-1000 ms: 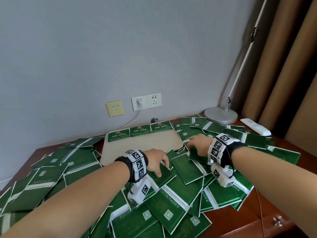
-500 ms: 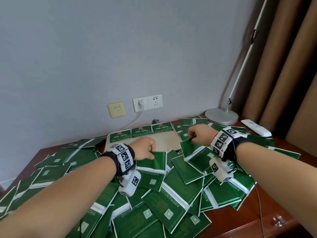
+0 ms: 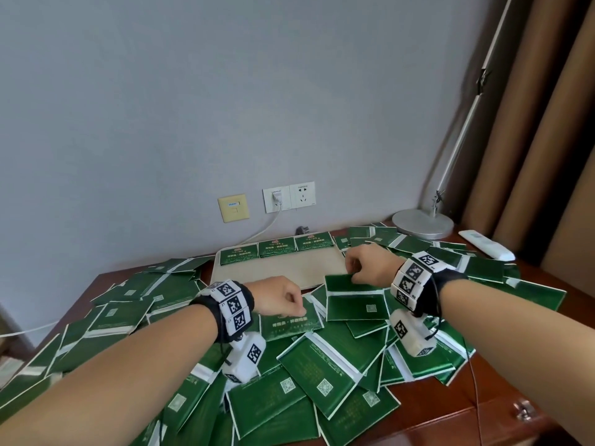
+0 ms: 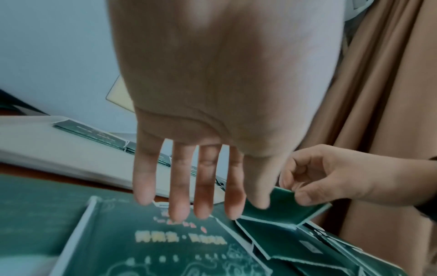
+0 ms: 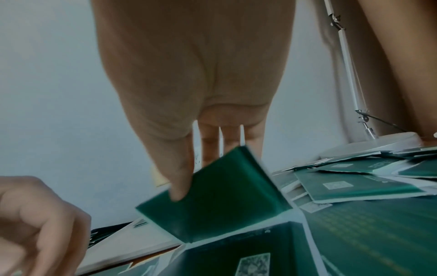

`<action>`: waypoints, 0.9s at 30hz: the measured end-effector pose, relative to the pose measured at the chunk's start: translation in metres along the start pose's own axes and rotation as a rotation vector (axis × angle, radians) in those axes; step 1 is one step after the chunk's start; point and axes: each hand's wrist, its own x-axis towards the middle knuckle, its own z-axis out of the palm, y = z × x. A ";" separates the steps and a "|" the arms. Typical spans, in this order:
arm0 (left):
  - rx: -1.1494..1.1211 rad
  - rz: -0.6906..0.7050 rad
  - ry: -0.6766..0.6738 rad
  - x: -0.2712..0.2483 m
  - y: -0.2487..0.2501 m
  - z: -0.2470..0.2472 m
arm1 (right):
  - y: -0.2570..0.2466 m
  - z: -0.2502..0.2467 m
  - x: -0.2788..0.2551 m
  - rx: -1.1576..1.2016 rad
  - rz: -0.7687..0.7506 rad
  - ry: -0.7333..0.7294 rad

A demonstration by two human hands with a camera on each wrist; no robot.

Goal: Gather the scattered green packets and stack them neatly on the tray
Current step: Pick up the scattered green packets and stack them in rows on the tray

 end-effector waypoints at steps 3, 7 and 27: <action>0.032 0.000 0.035 -0.002 0.002 0.002 | -0.008 0.001 -0.009 0.009 -0.014 -0.154; 0.126 -0.070 0.018 -0.002 -0.001 0.007 | -0.009 -0.001 -0.014 -0.001 0.013 -0.159; 0.132 -0.156 0.132 -0.009 -0.009 0.017 | -0.015 0.023 -0.020 -0.232 0.184 -0.200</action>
